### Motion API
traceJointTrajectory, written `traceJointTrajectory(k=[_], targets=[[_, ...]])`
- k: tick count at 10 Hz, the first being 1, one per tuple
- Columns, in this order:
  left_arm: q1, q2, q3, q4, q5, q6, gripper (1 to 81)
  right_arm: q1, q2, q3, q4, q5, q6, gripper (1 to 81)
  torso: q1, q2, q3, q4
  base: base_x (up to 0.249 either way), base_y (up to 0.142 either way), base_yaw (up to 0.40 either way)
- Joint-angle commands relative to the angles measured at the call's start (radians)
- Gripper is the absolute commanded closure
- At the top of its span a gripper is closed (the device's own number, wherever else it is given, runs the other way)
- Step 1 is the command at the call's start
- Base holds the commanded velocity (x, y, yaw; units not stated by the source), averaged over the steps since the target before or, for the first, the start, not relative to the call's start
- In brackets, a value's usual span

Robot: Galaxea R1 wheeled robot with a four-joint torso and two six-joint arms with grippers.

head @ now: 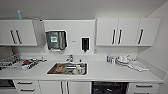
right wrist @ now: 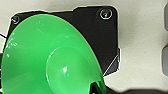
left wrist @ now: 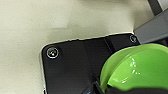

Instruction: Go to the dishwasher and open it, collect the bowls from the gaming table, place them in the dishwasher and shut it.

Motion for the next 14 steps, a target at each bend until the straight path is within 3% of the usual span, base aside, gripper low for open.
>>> traceJointTrajectory(k=[1,7,14], targets=[[-0.059,-0.011,-0.006,-0.005,0.030,0.000,81.1,0.054,0.019,0.025,-0.003,0.018,0.009,81.1,0.000,0.000,0.000,0.000,0.141,0.000,0.000],[-0.059,-0.011,-0.006,-0.005,0.028,0.000,81.1,0.054,0.017,0.025,-0.003,0.018,0.009,81.1,0.000,0.000,0.000,0.000,0.141,0.000,0.000],[-0.059,-0.016,-0.006,-0.006,0.019,0.000,81.1,0.054,0.017,0.025,-0.003,0.018,0.009,81.1,0.000,0.000,0.000,0.000,0.139,-0.045,0.000]])
